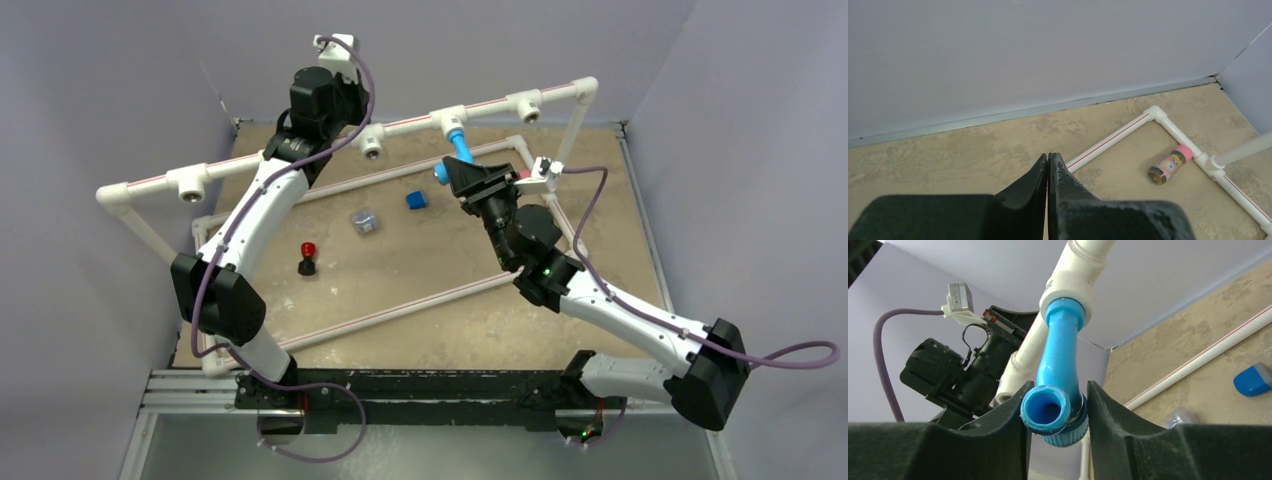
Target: Install the water faucets
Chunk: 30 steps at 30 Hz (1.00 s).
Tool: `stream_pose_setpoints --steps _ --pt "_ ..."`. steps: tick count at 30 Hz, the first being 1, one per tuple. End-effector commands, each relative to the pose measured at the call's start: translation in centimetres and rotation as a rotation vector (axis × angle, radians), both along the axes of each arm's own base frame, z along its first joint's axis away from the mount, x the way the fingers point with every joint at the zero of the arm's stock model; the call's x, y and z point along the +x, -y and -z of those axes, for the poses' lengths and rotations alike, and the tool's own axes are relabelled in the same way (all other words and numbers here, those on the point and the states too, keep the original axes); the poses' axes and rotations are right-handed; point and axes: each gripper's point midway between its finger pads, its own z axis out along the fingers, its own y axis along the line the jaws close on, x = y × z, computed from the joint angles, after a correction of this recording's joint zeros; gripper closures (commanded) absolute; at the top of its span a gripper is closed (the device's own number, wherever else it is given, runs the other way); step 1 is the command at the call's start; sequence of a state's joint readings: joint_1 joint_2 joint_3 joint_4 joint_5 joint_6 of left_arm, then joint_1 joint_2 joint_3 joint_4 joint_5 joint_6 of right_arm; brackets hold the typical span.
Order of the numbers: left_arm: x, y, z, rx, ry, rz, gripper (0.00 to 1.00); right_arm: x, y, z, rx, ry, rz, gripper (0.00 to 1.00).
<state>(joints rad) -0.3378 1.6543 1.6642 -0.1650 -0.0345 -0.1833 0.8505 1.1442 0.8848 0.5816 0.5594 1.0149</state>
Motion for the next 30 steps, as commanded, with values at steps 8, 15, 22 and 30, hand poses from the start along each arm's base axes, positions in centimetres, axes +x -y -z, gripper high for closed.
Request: stream_pose_setpoints --steps 8,15,22,30 --pt "0.2 0.0 7.2 0.048 -0.177 0.016 1.00 0.3 1.0 -1.8 0.254 -0.008 -0.028 1.00" --pt "0.3 0.1 7.3 0.049 -0.180 0.017 1.00 -0.6 0.1 -1.5 0.560 -0.065 -0.236 1.00" --pt "0.2 0.0 7.3 0.050 -0.180 0.017 1.00 -1.2 -0.8 -2.5 0.707 -0.090 -0.343 1.00" --pt "0.3 0.0 7.2 0.051 -0.178 0.017 1.00 -1.0 -0.5 -3.4 0.759 -0.102 -0.341 1.00"
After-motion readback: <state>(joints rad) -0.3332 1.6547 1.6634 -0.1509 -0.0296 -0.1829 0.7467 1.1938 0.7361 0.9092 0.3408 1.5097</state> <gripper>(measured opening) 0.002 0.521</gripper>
